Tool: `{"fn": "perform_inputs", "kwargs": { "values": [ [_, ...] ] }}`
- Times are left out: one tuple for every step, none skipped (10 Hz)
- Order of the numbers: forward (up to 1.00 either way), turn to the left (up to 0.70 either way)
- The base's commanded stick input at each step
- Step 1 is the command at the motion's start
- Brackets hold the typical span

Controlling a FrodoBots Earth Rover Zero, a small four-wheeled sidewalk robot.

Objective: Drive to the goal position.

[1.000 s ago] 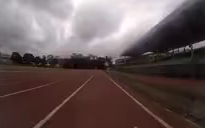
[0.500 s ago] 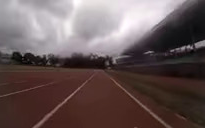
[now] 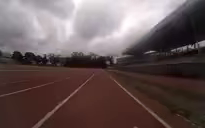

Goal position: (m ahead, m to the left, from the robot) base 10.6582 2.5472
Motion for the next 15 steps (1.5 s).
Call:
{"fn": "perform_inputs", "kwargs": {
  "values": [
    [0.70,0.00],
    [0.70,0.00],
    [0.70,0.00],
    [0.70,0.00],
    [0.70,0.00],
    [0.70,0.00],
    [0.70,0.00],
    [0.70,0.00],
    [0.70,0.00],
    [0.70,0.00],
    [0.70,0.00],
    [0.70,0.00],
    [0.70,0.00],
    [0.70,0.00],
    [0.70,0.00]
  ]
}}
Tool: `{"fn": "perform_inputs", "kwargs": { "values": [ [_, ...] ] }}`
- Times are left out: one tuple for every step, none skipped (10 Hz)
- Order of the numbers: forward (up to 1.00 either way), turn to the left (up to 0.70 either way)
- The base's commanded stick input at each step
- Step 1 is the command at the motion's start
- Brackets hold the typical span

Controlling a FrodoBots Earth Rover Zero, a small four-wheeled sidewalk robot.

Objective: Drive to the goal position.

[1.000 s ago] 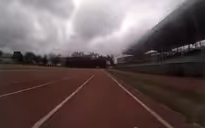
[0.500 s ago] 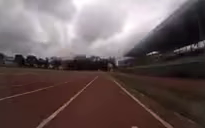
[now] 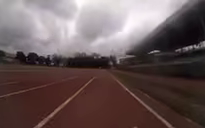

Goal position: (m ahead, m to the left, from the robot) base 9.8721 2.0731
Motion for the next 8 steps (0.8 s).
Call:
{"fn": "perform_inputs", "kwargs": {
  "values": [
    [0.70,0.00],
    [0.70,0.00],
    [0.70,0.00],
    [0.70,0.00],
    [0.70,0.00],
    [0.70,0.00],
    [0.70,0.00],
    [0.70,0.00]
  ]
}}
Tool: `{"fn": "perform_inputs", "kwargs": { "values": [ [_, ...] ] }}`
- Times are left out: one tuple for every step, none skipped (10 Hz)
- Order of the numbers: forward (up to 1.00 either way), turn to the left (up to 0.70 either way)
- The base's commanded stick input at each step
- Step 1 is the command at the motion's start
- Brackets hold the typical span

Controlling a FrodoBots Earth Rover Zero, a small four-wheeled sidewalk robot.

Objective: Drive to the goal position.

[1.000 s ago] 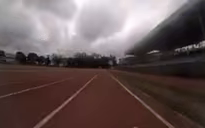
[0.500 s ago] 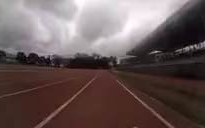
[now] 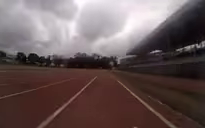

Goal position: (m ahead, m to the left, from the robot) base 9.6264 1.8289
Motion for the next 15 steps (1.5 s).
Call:
{"fn": "perform_inputs", "kwargs": {
  "values": [
    [0.70,0.00],
    [0.70,0.00],
    [0.70,0.00],
    [0.70,0.00],
    [0.70,0.00],
    [0.70,0.00],
    [0.70,0.00],
    [0.70,0.00],
    [0.70,0.00],
    [0.70,0.00],
    [0.70,0.00],
    [0.70,0.00],
    [0.70,0.00],
    [0.70,0.00],
    [0.70,0.00]
  ]
}}
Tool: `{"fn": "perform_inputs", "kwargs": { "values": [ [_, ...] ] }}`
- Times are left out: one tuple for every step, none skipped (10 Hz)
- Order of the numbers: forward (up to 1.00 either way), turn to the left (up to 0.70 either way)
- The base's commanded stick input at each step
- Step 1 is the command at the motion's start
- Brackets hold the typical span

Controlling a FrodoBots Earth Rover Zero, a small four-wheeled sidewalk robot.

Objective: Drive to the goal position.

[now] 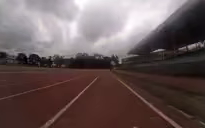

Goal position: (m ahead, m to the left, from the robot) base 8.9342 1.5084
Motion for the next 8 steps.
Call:
{"fn": "perform_inputs", "kwargs": {
  "values": [
    [0.70,0.00],
    [0.70,0.00],
    [0.70,0.00],
    [0.70,0.00],
    [0.70,0.00],
    [0.70,0.00],
    [0.70,0.00],
    [0.70,0.00]
  ]
}}
